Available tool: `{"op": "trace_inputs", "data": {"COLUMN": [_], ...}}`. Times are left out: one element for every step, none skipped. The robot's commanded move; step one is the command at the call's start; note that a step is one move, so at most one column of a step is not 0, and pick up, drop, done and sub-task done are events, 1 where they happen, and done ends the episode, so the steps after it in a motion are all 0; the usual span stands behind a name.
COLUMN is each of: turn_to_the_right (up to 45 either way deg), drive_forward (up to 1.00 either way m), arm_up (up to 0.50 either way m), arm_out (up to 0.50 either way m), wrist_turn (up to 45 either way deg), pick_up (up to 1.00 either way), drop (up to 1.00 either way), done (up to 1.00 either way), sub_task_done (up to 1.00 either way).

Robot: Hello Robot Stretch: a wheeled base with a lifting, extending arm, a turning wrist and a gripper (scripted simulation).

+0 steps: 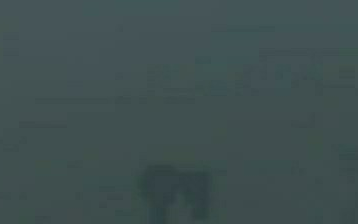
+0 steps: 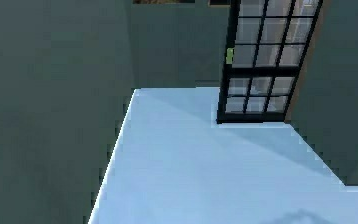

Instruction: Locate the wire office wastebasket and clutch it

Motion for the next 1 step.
{"op": "trace_inputs", "data": {"turn_to_the_right": [45.0], "drive_forward": [0.0], "arm_up": [0.0], "arm_out": [0.0], "wrist_turn": [0.0], "pick_up": [0.0], "drop": [0.0], "done": [0.0], "sub_task_done": [0.0]}}
